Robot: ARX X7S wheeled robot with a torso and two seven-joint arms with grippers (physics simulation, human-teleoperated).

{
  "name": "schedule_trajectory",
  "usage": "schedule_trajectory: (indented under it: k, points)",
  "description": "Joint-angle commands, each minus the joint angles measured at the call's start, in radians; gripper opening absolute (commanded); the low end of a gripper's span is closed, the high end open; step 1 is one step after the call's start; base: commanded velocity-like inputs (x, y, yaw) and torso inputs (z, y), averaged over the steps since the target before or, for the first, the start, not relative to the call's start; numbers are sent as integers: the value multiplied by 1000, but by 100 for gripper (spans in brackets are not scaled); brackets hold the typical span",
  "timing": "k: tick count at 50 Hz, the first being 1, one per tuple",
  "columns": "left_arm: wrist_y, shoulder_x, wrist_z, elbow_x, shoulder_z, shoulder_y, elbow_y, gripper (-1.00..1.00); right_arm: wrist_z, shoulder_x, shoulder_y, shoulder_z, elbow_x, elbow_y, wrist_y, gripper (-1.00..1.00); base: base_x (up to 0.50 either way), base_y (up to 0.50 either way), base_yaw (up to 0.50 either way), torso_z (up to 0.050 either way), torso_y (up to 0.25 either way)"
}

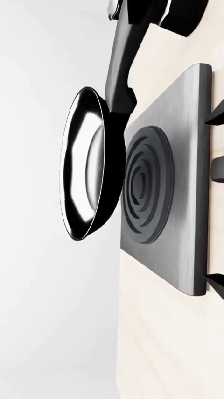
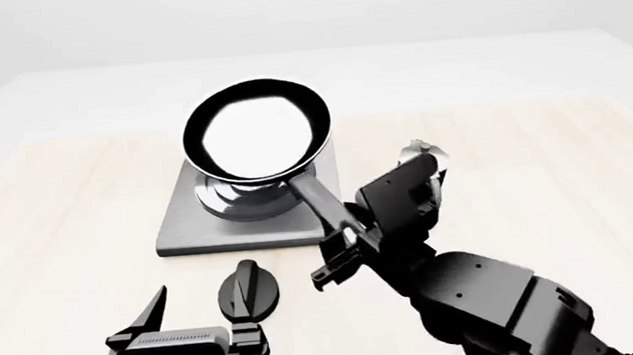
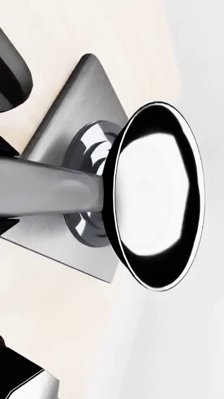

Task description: Put the frying pan on the stove.

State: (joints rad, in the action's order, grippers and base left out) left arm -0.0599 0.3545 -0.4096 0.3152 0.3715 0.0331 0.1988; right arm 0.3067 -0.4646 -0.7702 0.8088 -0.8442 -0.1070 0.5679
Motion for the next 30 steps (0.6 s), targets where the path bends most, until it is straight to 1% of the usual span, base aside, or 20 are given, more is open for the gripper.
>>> schedule_trajectory:
  k: [1,8,30]
  points:
    - [-3,2,-2,2,1,1,-1,100,-26,39,-80,-18,63,48,40,-100,0,0,0,0,0]
    - [-1,6,-5,4,0,1,4,100,-20,61,-115,-14,64,84,66,-100,0,0,0,1,3]
    - [-2,8,-9,6,4,-5,0,100,-38,100,-112,18,101,155,36,-100,0,0,0,0,2]
